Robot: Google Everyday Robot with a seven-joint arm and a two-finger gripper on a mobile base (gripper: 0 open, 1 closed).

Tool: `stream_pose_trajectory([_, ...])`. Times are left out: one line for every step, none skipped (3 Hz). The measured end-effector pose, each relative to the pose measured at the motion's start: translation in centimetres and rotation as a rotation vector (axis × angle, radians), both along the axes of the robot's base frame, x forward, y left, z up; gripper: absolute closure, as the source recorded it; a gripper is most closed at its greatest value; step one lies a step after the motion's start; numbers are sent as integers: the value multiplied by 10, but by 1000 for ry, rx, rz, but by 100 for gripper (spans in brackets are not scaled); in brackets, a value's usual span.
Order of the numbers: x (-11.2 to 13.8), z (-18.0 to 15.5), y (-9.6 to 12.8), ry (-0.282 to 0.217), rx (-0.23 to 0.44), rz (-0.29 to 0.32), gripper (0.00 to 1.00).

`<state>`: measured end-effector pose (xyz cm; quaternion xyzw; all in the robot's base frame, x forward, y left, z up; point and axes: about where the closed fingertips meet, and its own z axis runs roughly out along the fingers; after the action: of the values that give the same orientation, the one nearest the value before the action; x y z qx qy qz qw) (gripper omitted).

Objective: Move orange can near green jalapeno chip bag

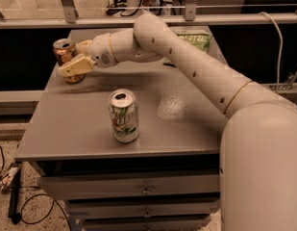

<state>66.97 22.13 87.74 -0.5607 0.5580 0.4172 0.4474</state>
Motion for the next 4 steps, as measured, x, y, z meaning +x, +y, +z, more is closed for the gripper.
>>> stream_pose_trajectory([10, -1, -2, 3, 4, -53, 62])
stream_pose_trajectory([18, 0, -10, 2, 9, -103, 85])
stream_pose_trajectory([35, 7, -64, -39, -4, -197, 100])
stream_pose_trajectory([53, 24, -159, -99, -8, -340, 100])
